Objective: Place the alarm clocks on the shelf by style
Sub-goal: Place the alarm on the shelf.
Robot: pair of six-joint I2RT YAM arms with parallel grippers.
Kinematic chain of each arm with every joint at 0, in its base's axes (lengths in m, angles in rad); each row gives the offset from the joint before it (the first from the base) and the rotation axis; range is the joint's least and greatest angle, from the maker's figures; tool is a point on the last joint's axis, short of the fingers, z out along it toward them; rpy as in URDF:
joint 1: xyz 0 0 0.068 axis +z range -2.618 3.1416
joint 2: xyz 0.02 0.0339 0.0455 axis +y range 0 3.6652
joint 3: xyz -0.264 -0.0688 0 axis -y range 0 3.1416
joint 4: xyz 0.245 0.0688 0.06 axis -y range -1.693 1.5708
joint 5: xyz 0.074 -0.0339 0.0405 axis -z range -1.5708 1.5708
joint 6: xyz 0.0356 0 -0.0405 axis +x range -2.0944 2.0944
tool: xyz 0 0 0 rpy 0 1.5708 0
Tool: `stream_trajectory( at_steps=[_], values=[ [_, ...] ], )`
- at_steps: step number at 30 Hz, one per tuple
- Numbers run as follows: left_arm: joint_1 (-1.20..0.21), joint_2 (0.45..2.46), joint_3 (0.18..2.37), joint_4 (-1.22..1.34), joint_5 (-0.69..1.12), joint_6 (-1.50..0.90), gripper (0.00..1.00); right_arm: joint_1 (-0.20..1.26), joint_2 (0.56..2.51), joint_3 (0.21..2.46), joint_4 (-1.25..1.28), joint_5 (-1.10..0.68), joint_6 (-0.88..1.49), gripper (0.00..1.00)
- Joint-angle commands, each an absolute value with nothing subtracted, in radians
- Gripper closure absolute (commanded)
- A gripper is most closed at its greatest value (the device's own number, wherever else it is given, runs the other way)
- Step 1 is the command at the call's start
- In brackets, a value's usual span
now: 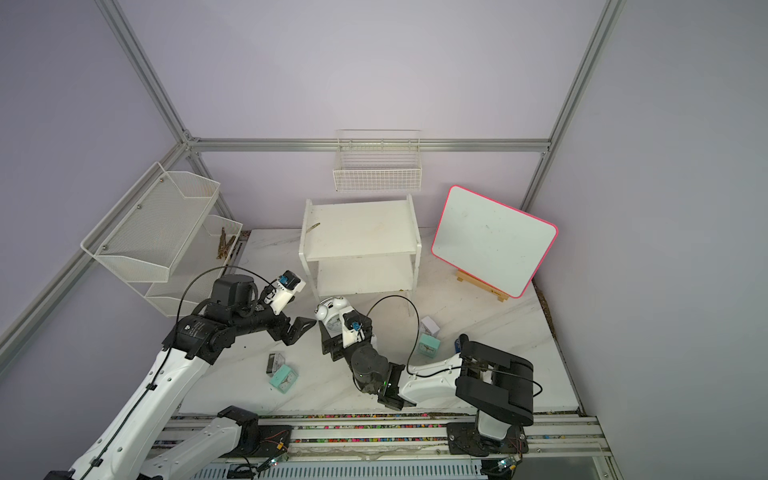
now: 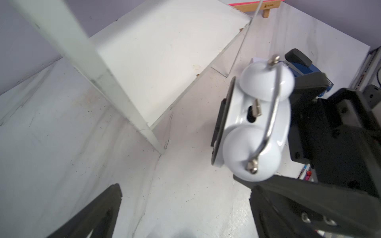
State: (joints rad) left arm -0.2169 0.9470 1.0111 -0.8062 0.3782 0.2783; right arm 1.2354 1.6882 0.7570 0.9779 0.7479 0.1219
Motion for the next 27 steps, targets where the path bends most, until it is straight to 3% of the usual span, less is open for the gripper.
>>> stream_trajectory(
  at_steps=[1, 7, 27],
  values=[
    [-0.108, 0.96, 1.002, -0.745, 0.479, 0.257, 0.0, 1.199, 1.709, 0.849, 0.977, 0.809, 0.168, 0.43],
    [-0.002, 0.974, 0.961, -0.708, 0.558, 0.219, 0.0, 1.161, 1.729, 0.951, 0.84, 0.825, 0.223, 0.43],
    [0.007, 0.921, 0.893, -0.655, 0.568, 0.167, 0.0, 1.07, 1.884, 1.228, 0.571, 0.828, 0.317, 0.43]
  ],
)
